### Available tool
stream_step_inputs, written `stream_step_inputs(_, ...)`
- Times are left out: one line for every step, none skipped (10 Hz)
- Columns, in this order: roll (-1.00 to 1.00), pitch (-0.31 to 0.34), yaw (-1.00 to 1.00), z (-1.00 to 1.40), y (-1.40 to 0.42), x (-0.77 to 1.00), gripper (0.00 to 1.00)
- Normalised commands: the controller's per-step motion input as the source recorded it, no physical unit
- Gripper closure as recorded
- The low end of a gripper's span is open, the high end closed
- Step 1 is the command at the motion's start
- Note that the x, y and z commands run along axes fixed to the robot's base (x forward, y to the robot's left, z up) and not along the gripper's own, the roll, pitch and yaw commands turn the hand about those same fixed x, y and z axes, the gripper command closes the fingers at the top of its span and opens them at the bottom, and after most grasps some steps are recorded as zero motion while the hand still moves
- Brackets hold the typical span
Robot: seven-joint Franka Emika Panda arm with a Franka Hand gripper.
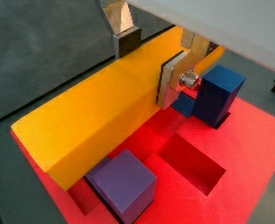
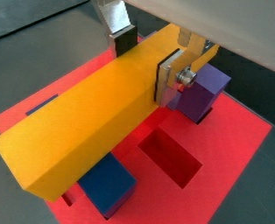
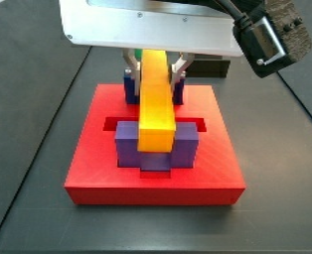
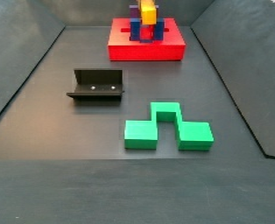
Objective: Pick up the yellow object. Move up. Move to above the board. Insert the yellow object.
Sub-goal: Insert the yellow object.
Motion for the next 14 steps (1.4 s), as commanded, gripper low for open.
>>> stream_step_inputs(0.15,0.15,0.22,0.0,-0.07,0.24,1.0)
stream_step_inputs(0.16,0.197,0.18,0.0,-0.11,0.29,1.0)
stream_step_inputs(0.07,0.121,0.06,0.0,-0.01,0.19,1.0)
stream_step_inputs(0.05,0.079,0.0,-0.02,-0.02,0.07,1.0)
stream_step_inputs(0.04,0.06,-0.05,-0.05,-0.04,0.01,1.0)
stream_step_inputs(0.05,0.066,-0.11,-0.07,-0.02,0.0,1.0)
stream_step_inputs(0.04,0.064,-0.2,-0.09,-0.01,0.0,1.0)
stream_step_inputs(0.02,0.041,-0.27,-0.09,0.0,0.0,1.0)
stream_step_inputs(0.02,0.033,-0.27,-0.09,0.0,0.0,1.0)
stream_step_inputs(0.02,0.031,-0.23,-0.07,0.0,0.02,1.0)
stream_step_inputs(0.02,0.043,-0.19,-0.05,0.0,0.09,1.0)
stream_step_inputs(0.03,0.05,-0.13,-0.09,0.0,0.06,1.0)
stream_step_inputs(0.03,0.059,-0.08,-0.09,0.0,0.02,1.0)
stream_step_inputs(0.03,0.059,-0.04,-0.09,0.0,0.01,1.0)
